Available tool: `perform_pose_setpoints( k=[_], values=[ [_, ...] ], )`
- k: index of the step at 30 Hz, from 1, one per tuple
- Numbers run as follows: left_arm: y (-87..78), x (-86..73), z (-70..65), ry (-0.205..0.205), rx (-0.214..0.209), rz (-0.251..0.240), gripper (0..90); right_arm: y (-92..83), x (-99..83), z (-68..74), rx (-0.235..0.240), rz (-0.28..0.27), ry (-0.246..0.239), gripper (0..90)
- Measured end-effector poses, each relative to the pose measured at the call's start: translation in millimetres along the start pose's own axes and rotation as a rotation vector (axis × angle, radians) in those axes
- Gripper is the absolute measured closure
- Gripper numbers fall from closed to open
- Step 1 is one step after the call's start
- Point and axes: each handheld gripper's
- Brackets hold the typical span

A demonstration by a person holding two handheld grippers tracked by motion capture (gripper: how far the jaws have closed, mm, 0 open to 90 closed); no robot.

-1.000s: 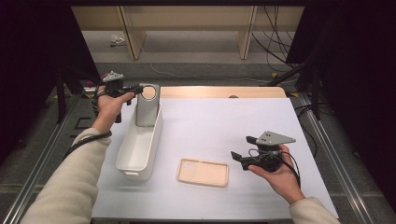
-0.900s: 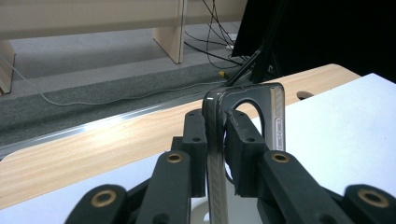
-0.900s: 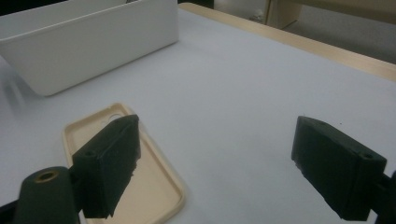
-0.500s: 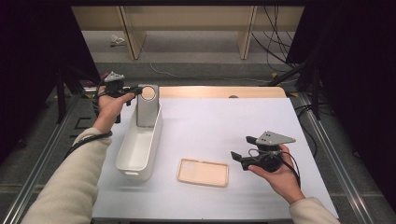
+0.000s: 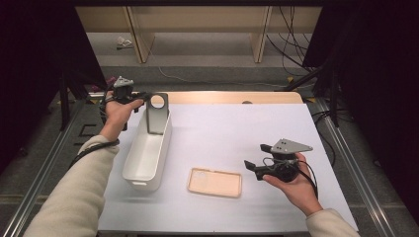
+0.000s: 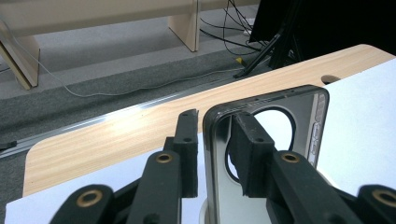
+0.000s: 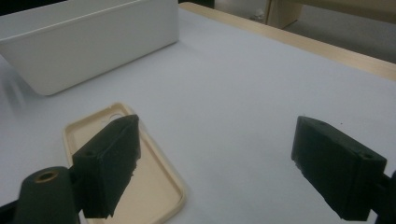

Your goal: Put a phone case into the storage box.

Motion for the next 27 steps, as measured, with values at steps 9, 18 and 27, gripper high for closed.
perform_pose_setpoints(
  k=[9, 18, 27],
  values=[
    [1.8, -1.0, -0.3, 0.003, 0.015, 0.013, 69.4, 0.1, -0.2, -0.1, 0.000, 0.003, -0.002, 16.4],
    [3.0, -3.0, 0.4, 0.006, 0.032, 0.031, 64.5, 0.2, -0.2, 0.0, 0.001, 0.002, 0.001, 16.4],
    [3.3, -3.7, -1.7, 0.009, 0.041, 0.046, 57.2, 0.5, -0.3, -0.1, 0.002, 0.001, 0.002, 16.4]
  ],
)
Point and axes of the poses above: each handheld gripper's, and its own axes: y roughly forward along the jaws, x roughly out of its top, z roughly to its left, and after that the axes turned 13 degrees about -z, right-handed
